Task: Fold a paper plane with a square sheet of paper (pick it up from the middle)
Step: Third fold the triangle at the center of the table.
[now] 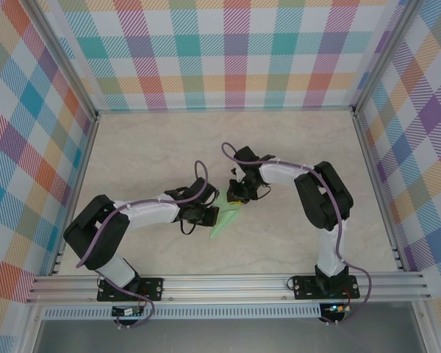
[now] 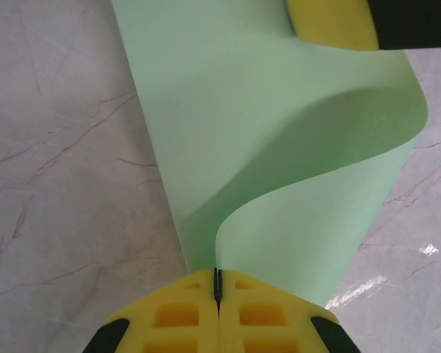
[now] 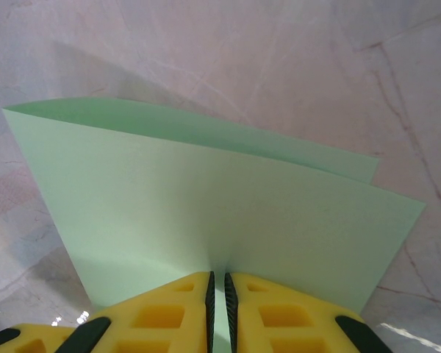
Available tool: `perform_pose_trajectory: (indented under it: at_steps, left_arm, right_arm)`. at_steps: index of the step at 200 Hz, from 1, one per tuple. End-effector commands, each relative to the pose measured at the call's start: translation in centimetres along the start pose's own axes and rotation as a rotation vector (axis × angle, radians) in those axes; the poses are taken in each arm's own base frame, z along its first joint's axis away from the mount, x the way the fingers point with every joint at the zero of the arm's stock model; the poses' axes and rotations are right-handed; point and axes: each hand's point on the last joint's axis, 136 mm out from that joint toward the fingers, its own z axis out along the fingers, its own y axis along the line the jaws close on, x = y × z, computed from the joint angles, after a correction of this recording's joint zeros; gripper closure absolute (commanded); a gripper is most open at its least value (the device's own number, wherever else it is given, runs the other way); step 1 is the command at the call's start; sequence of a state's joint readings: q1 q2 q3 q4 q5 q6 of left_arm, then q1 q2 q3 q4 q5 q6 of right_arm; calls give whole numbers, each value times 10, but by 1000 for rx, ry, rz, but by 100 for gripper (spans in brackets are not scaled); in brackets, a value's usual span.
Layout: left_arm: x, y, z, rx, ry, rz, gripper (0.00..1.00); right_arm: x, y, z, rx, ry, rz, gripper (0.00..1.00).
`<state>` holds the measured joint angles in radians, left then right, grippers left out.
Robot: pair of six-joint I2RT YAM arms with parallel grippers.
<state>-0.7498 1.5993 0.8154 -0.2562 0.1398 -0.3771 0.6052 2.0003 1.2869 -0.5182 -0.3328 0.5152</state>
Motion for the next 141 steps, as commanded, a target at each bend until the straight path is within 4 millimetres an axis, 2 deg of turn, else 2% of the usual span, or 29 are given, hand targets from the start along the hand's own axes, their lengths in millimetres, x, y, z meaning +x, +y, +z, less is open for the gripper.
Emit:
perform_pose_trajectory:
  at_steps: [1,71,141]
  left_arm:
    - [-8,4,2,-13,-17,-19,100]
    - [-2,2,12,13,16,-13,100]
    - [8,-5,20,66,69,-18,100]
  right_arm:
    - [12,-17,6,78,47,30,84]
    - [14,-18,6,81,52,32,83]
    - [8,-9,3,61,52,-3,83]
